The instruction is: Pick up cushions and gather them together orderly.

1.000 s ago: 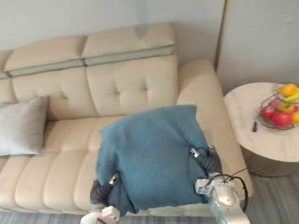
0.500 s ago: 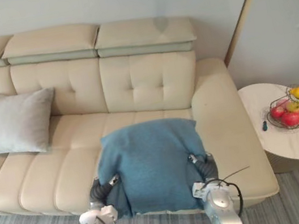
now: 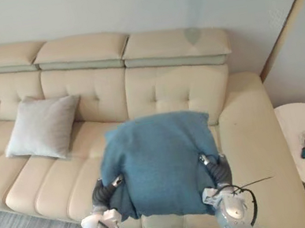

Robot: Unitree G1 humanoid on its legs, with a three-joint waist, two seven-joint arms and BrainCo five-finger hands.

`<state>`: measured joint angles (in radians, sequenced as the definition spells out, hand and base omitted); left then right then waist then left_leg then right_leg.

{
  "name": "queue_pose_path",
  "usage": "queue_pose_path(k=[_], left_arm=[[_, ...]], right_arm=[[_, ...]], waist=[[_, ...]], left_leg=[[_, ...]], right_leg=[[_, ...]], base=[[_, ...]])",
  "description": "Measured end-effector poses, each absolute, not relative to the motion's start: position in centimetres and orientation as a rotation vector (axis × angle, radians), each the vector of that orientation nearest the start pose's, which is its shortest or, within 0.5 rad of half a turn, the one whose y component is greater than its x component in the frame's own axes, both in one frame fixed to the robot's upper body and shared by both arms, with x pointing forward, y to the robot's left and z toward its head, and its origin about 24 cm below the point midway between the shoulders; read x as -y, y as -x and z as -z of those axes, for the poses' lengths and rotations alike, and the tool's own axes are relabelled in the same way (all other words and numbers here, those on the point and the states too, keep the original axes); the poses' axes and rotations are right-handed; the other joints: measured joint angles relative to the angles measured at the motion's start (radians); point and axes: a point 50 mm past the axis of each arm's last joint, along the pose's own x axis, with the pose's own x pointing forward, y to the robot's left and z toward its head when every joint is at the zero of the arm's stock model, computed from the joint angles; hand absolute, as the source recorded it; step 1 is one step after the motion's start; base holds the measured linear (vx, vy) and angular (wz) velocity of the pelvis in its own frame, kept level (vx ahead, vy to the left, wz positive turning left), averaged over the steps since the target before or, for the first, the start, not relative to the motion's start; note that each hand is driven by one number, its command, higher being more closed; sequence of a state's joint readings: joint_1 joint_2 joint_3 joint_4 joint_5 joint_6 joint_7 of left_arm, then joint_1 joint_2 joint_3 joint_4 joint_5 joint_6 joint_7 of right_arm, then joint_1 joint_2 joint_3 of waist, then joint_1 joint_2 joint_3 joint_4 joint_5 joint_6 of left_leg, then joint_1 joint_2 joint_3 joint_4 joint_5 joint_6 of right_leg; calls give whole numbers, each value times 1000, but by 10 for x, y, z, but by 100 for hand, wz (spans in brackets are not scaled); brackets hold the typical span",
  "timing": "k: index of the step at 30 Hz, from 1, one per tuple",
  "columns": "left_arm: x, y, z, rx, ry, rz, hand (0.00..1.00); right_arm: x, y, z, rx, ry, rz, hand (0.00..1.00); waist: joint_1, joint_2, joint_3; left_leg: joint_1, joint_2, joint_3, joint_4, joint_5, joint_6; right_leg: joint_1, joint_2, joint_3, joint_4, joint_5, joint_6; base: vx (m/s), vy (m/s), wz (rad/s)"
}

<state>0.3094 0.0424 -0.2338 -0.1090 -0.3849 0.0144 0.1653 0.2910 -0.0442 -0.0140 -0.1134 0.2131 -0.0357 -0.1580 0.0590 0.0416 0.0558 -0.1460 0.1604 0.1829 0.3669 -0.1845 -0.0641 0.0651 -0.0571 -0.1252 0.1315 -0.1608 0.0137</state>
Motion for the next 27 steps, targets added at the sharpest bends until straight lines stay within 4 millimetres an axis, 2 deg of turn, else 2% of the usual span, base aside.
queue_pose_path(k=[1, 4, 6, 8, 15, 17, 21, 24, 27], left_arm=[[-125, -184, 3, -267, 351, -45, 100], [-128, -179, 8, -289, 328, -45, 100], [-128, -175, 10, -304, 321, -42, 100], [-129, -173, 11, -313, 307, -35, 100], [-123, -180, 7, -284, 241, 0, 100], [-121, -191, 2, -255, 214, -2, 100], [-117, -231, -16, -156, 141, -33, 100], [-115, -261, -48, -26, 135, -81, 100], [-111, -293, -91, 131, 134, -121, 100]], right_arm=[[185, -189, -8, -142, -143, 264, 100], [183, -186, -4, -170, -138, 267, 100], [181, -183, -2, -181, -118, 271, 100], [180, -180, 1, -196, -120, 278, 100], [183, -181, 6, -216, 0, 323, 100], [182, -190, 8, -215, 41, 339, 100], [175, -227, -11, -117, 73, 355, 100], [169, -261, -43, 22, 85, 362, 100], [168, -298, -90, 192, 105, 389, 100]], waist=[[-1, -9, -3], [-2, -50, -1], [-2, -60, -8], [-3, -64, -10], [-12, -71, -23], [-12, -74, -23], [-11, -72, 1], [-4, -72, 22], [2, -72, 40]], left_leg=[[23, -26, 3, -56, 10, -10], [43, -55, 46, -86, 19, -1], [54, -62, 62, -103, 20, 1], [81, -71, 82, -141, 29, 8], [91, -79, 117, -251, 86, -2], [67, -77, 129, -262, 97, -2], [-27, -60, 144, -261, 127, 11], [-122, -57, 159, -257, 149, 24], [-223, -60, 158, -244, 176, 36]], right_leg=[[0, -18, 9, -12, 6, 11], [-6, -50, 34, -30, 15, 26], [-14, -56, 49, -30, 20, 34], [-19, -63, 60, -31, 20, 35], [-74, -53, 105, -52, 40, 39], [-102, -46, 116, -66, 59, 37], [-205, -30, 143, -67, 117, 36], [-310, -27, 156, -58, 146, 40], [-417, -32, 161, -29, 154, 47]], base=[[89, 234, -21], [34, 139, -28], [9, 79, -26], [-4, 41, -27], [-12, -17, -19], [-13, -10, -20], [-69, -5, -20], [-138, 0, -12], [-161, 11, 4]])
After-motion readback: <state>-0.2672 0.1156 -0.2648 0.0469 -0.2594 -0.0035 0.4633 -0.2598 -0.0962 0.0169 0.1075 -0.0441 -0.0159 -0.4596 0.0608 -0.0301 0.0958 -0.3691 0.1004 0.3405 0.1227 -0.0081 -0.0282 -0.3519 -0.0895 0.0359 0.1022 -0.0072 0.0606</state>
